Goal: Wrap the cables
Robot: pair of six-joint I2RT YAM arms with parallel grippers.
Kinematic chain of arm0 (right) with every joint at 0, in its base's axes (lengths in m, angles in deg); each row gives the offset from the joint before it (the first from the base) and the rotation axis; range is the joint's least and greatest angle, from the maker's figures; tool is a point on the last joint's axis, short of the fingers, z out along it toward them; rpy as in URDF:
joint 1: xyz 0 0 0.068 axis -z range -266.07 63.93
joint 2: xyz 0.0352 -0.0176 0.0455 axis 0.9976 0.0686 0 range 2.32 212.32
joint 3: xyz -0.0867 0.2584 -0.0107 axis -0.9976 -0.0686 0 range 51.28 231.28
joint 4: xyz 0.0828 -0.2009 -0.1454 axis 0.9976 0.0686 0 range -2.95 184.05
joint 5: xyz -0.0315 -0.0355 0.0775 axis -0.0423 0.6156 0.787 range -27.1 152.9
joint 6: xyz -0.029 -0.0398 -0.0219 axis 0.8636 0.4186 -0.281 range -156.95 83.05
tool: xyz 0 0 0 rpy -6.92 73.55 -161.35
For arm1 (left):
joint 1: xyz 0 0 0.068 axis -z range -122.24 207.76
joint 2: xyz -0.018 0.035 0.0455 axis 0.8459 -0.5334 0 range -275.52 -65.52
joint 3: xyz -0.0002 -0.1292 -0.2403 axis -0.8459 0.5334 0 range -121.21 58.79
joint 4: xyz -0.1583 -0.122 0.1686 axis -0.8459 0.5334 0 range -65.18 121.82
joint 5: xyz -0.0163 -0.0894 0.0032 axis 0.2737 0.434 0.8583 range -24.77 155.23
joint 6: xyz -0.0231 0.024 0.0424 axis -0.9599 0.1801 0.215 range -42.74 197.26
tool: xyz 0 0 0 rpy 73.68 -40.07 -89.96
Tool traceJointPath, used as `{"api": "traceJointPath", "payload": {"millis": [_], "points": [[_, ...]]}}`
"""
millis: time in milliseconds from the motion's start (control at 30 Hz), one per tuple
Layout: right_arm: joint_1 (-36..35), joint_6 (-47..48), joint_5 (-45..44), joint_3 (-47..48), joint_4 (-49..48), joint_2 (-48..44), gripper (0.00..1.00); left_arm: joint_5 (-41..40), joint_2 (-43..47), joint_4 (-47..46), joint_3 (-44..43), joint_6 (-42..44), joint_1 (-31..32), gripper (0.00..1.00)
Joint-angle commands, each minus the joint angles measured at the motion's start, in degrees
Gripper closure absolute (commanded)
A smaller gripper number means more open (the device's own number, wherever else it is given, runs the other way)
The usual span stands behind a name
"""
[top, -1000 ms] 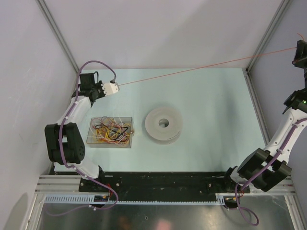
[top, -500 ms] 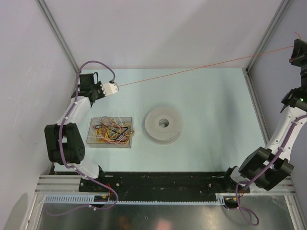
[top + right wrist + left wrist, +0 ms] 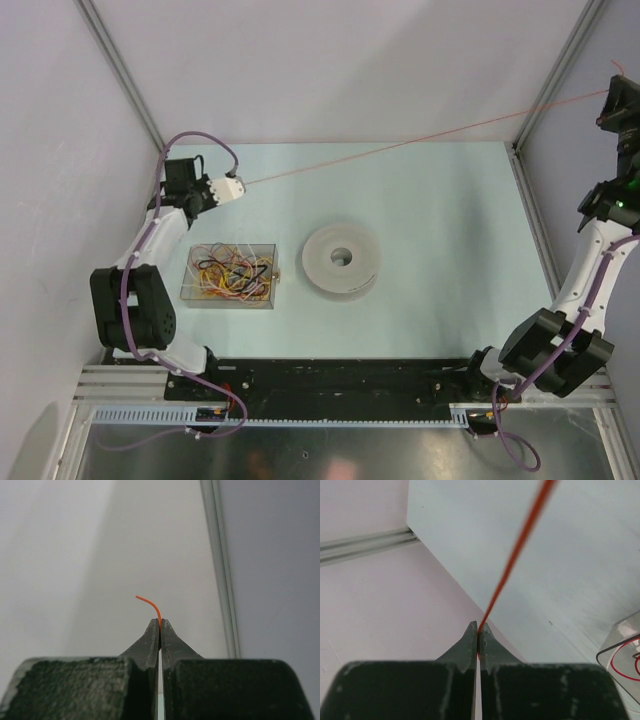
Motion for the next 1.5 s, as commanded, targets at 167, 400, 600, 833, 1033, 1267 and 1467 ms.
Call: {"api": "traceJointPath", "payload": {"millis": [167, 400, 600, 833, 1033, 1267, 1467], "points": [[6.66, -1.49, -1.44, 3.92, -4.19, 1.28, 1.0, -3.13, -3.69, 0.18, -2.85, 1.52, -7.87, 1.0], [7.02, -2.73, -0.78, 4.22, -3.99, 1.52, 1.0, -2.64, -3.87, 0.19, -3.17, 1.53, -8.34, 1.0], [7.0, -4.08, 2.66, 4.2, -2.96, 1.82, 1.0, -1.7, -4.11, 0.21, -4.11, -0.45, -8.11, 1.0], [1.61, -1.62, 11.12, 3.35, 3.74, 3.01, 1.0, 0.84, 0.51, 0.87, -4.13, -6.87, 0.52, 1.0], [-4.15, 5.29, 13.28, -0.5, 11.99, 2.63, 1.0, 3.88, 5.09, 1.2, -6.4, -15.4, 13.26, 1.0], [-4.73, 13.8, 17.6, -2.84, 18.28, 4.88, 1.0, 0.93, 5.47, 1.5, -10.77, -21.28, 28.36, 1.0], [-1.02, 8.72, 28.59, -4.18, 14.92, 5.94, 1.0, 1.16, 0.97, 1.87, -19.61, -30.6, 37.5, 1.0]]}}
